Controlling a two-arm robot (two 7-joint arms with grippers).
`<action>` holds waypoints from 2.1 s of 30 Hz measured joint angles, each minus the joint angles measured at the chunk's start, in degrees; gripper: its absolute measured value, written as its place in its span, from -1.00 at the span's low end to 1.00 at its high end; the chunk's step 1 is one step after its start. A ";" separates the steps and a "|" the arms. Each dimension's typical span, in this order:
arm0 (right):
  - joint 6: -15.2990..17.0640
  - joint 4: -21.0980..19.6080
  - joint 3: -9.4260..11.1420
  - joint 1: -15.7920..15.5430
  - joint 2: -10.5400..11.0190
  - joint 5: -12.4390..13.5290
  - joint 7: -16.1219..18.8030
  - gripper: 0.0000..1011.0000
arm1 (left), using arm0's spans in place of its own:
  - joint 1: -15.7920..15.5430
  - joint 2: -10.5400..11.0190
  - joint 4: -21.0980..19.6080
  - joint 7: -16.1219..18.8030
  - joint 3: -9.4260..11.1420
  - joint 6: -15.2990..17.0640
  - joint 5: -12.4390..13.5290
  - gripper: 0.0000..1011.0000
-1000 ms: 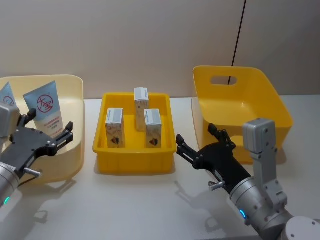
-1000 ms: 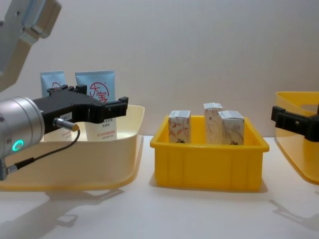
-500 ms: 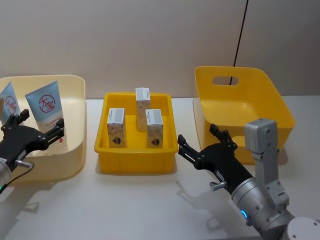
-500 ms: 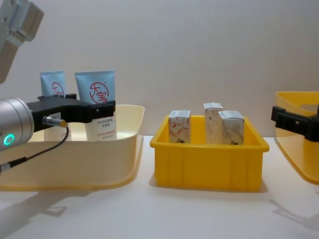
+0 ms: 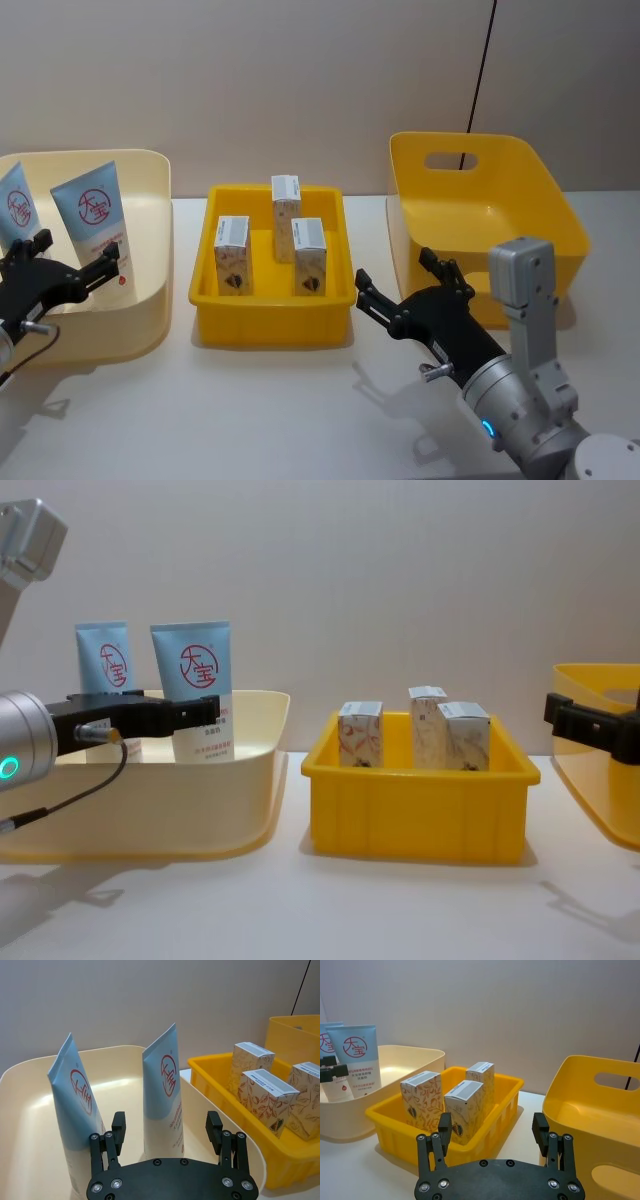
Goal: Bimanual collaborative sorting of washing and personal care products
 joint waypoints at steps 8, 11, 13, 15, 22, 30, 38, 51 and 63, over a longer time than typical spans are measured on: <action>0.00 0.00 0.00 0.00 0.00 0.00 0.00 0.98 | -1.14 -1.03 2.26 -1.96 -0.19 -0.35 -0.62 0.98; 0.00 0.00 0.00 0.00 0.00 0.00 0.00 0.98 | -1.51 -1.34 2.83 -2.54 -0.17 -0.71 -0.73 0.98; 0.00 0.00 0.00 0.00 0.00 0.00 0.00 0.98 | -2.06 -1.84 3.72 -3.32 -0.11 -1.26 -0.89 0.98; 0.00 0.00 0.00 0.00 0.00 0.00 0.00 0.98 | -2.37 -2.15 4.21 -3.70 -0.06 -1.55 -0.96 0.98; 0.00 0.00 0.00 0.00 0.00 0.00 0.00 0.98 | -3.73 -3.37 6.24 -4.89 0.05 -2.67 -1.07 0.98; 0.00 0.00 0.00 0.00 0.00 0.00 0.00 0.98 | -5.10 -4.62 8.56 -5.51 0.14 -3.49 -0.93 0.98; 0.00 0.00 0.00 0.00 0.00 0.00 0.00 0.98 | -6.02 -5.41 10.13 -5.83 0.20 -4.00 -0.55 0.90; 0.00 0.00 0.00 0.00 0.00 0.00 0.00 0.98 | -6.63 -5.95 11.13 -6.03 0.25 -4.31 -0.25 0.18; 0.00 0.00 0.00 0.00 0.00 0.00 0.00 0.98 | -6.84 -6.13 11.47 -6.10 0.25 -4.41 -0.17 -0.41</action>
